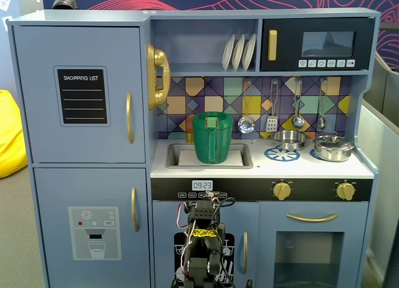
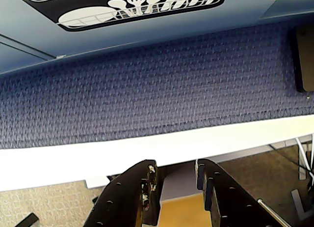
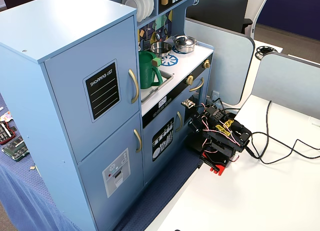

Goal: Open the left cabinet door

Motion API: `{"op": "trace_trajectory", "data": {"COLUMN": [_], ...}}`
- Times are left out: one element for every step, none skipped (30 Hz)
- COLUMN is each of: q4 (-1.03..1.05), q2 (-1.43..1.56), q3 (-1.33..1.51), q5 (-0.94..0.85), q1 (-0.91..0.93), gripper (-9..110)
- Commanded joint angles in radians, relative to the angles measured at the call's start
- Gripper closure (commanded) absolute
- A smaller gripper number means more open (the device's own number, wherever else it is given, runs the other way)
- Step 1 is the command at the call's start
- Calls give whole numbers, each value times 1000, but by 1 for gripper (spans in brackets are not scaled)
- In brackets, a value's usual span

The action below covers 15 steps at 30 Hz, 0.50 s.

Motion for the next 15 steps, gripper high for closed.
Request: {"op": "trace_trajectory", "data": {"q4": [172,172,172,172,172,172,169,156,138,118,92,63,35,2,-34], "q2": [-5,-5,-5,-5,-5,-5,-5,-6,-6,-6,-8,-9,-11,-18,-28], "q3": [6,6,6,6,6,6,6,5,5,5,5,-3,-17,-40,-72], "q5": [49,49,49,51,51,51,48,51,55,55,55,63,74,81,91], "q1": [-64,-67,-71,-72,-75,-78,-83,-91,-100,-114,-133,-156,-186,-213,-242], "gripper": [101,101,101,101,101,101,101,101,101,101,101,101,101,101,101]}}
